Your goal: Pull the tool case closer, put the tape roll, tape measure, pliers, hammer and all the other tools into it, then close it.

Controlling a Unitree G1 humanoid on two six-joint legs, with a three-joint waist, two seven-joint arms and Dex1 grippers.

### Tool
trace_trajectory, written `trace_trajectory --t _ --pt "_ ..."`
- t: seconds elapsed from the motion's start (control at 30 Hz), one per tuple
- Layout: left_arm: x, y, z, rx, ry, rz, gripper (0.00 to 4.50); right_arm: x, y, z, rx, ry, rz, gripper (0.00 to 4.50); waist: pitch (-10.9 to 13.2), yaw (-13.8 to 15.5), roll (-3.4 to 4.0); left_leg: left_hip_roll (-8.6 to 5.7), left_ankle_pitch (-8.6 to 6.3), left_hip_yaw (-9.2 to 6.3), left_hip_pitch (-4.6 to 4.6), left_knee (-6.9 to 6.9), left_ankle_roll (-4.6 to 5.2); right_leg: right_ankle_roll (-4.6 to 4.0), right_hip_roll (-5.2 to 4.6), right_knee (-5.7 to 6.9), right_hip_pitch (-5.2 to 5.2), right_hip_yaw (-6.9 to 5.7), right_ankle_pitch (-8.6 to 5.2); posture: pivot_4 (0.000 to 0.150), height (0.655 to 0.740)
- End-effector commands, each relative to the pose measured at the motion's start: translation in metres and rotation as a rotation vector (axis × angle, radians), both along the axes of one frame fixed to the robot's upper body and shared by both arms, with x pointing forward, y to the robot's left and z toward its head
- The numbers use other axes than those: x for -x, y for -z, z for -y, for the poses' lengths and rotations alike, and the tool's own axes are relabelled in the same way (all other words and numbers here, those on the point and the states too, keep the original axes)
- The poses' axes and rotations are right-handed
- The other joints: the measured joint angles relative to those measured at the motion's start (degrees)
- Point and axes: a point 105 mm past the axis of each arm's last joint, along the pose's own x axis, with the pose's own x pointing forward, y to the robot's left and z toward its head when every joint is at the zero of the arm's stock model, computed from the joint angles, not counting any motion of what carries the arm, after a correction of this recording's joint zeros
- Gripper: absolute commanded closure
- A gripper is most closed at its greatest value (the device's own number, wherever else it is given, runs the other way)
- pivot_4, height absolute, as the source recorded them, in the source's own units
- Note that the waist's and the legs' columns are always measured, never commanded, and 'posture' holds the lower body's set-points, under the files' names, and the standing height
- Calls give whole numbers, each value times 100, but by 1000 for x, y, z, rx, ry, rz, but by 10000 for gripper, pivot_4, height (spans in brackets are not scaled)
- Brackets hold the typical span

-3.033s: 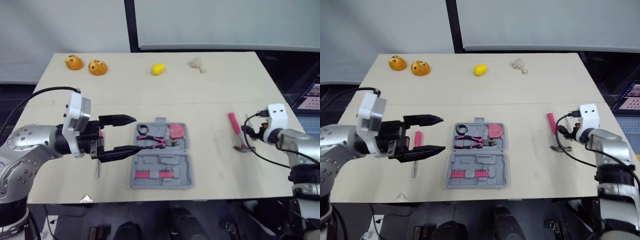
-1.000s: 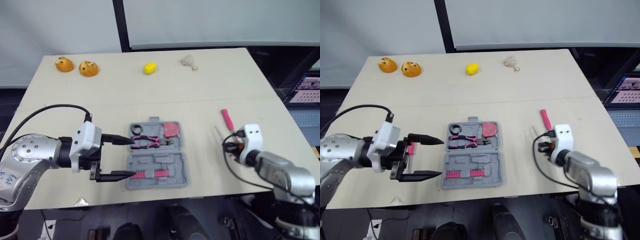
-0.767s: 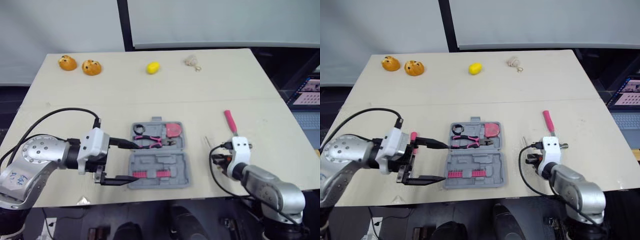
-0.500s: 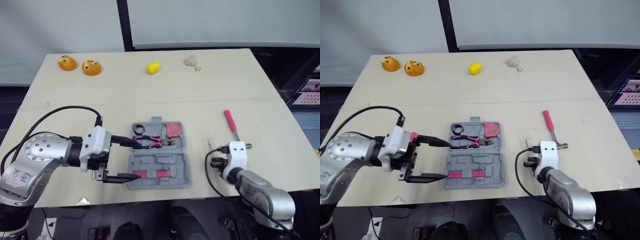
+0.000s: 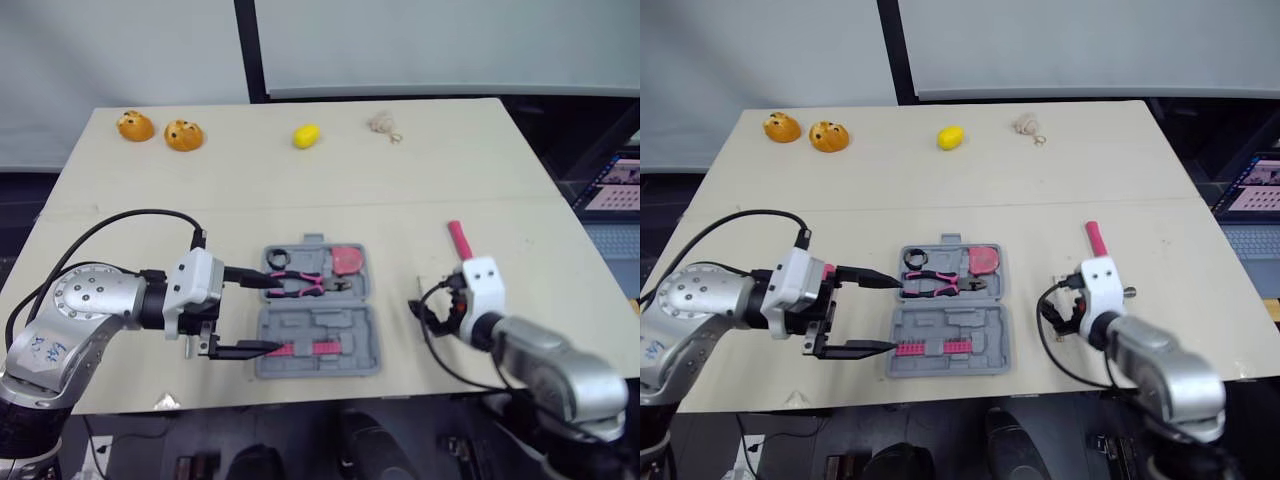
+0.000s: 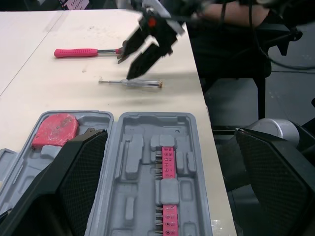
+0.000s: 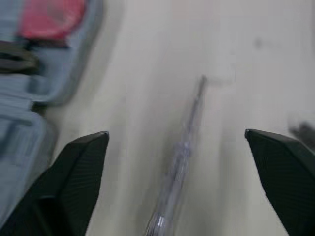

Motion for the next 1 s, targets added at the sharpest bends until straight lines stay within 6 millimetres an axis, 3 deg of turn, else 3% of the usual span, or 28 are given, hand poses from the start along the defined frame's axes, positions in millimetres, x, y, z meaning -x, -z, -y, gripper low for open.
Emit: trace_trajectory --t 0.03,0.2,0.37,0.5,0.7,0.9,1.0 --pt "1 -8 1 14 -3 57 0 4 -23 -13 71 -335 16 517 1 9 0 -1 0 -3 0 -1 1 0 0 -2 0 -1 0 1500 7400" --pt "-1 -7 2 17 -6 62 0 -6 -21 -6 401 -813 49 517 3 1 -8 0 -2 -12 -2 -2 9 3 4 -19 10 -3 2 1500 7400" --pt "-2 -9 3 18 -4 71 0 -14 -8 1 681 -1141 56 517 5 8 -4 1 -4 -3 -3 9 18 9 0 -18 9 -1 5 1500 7400" --pt "-2 -11 6 21 -2 85 0 -32 10 9 1122 -1417 136 517 8 -11 0 5 -6 -2 -3 32 22 8 -3 -7 9 -3 5 1500 7400" --pt "-1 -10 7 23 -9 88 0 -45 19 4 1244 -1567 252 517 11 -17 4 9 -9 4 5 81 26 -8 -5 38 4 -1 -4 1500 7400" --pt "-3 -11 8 25 -11 92 0 -54 24 -4 1305 -1604 343 517 12 -21 6 11 -8 3 10 85 26 -15 -5 58 3 -3 -8 1500 7400" --pt "-5 -12 9 24 -8 96 0 -58 24 -8 1337 -1628 368 9222 14 -28 8 11 -8 3 12 85 26 -16 -5 64 3 -3 -9 1500 7400"
